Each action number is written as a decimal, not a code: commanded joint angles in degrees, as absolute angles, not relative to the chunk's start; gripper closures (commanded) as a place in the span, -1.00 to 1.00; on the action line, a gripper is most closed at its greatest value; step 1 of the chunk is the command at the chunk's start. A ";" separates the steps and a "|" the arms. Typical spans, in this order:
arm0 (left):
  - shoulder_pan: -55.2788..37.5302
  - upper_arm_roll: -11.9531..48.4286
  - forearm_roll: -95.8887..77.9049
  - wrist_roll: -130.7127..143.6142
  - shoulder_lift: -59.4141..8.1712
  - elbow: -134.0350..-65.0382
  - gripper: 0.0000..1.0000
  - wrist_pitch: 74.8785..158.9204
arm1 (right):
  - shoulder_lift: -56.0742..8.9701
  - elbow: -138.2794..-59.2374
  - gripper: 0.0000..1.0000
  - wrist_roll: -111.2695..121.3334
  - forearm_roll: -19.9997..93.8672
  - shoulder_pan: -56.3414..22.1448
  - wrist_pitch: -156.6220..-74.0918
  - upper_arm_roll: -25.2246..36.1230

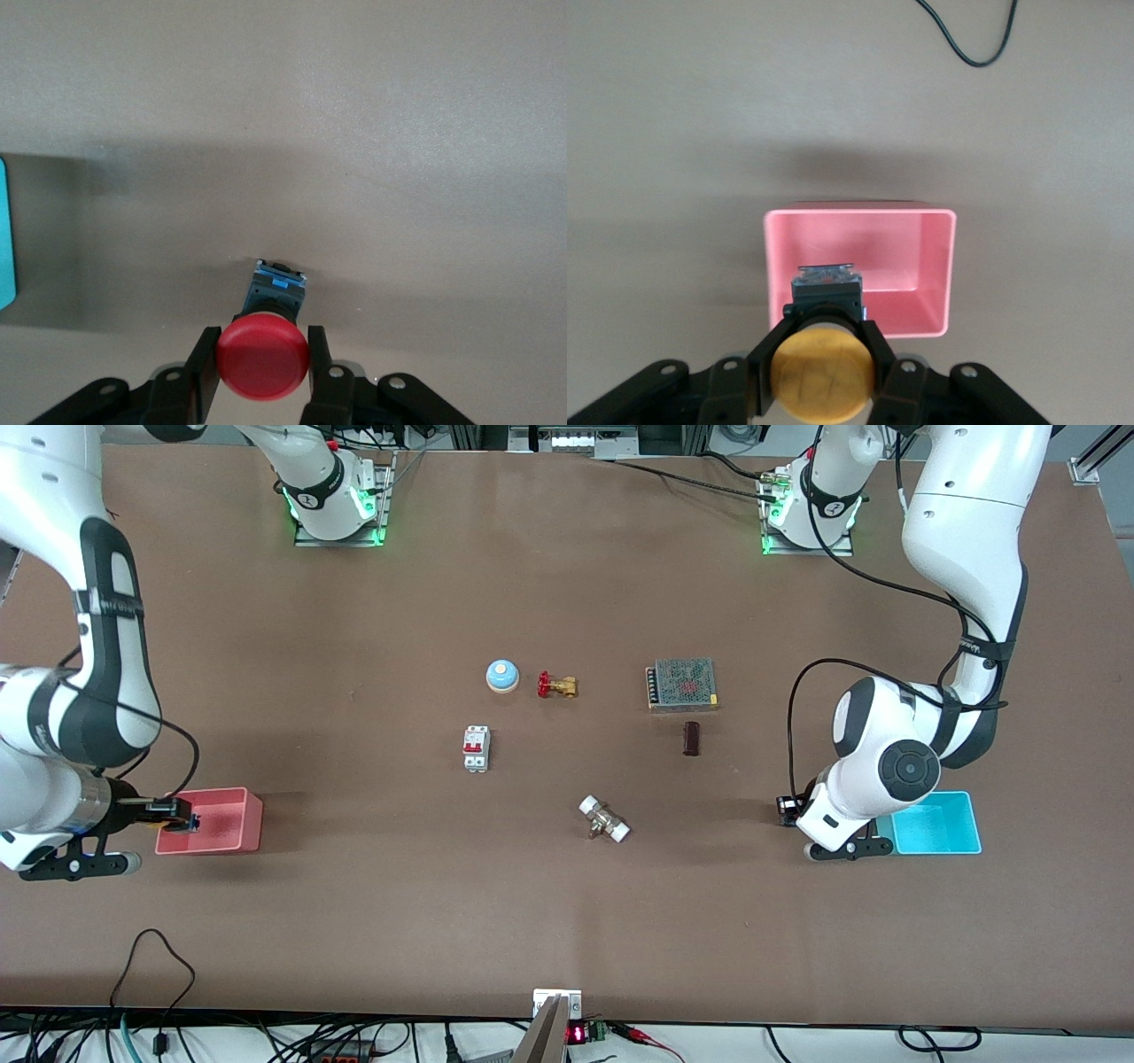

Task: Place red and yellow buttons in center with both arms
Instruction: 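Lift the yellow button with the right gripper while the left gripper lifts the red, then set the red button beside the cyan tray with the left gripper, then withdraw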

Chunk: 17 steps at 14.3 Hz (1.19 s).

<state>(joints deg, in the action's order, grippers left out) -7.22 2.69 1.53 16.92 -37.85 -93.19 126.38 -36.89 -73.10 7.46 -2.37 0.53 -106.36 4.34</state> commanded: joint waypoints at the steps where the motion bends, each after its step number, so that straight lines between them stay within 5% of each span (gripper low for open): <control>1: -7.56 2.37 1.32 17.49 -37.62 -92.99 -0.16 126.47 | -34.55 -74.00 0.38 0.21 -2.20 -3.15 -101.97 3.96; 8: -4.85 2.37 1.41 16.26 -31.66 -92.64 -0.72 123.07 | -35.94 -76.29 0.40 -8.34 2.99 -14.22 -101.60 3.96; 17: 2.54 2.29 1.41 3.00 -17.51 -92.72 -0.85 110.31 | -37.53 -85.42 0.41 -13.97 2.99 -19.24 -113.02 3.96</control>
<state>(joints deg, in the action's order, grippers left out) 1.49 2.09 1.53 6.21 -21.25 -91.40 112.63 -38.80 -82.74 -11.38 2.25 -18.09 -110.97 3.73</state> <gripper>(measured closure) 0.097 0.634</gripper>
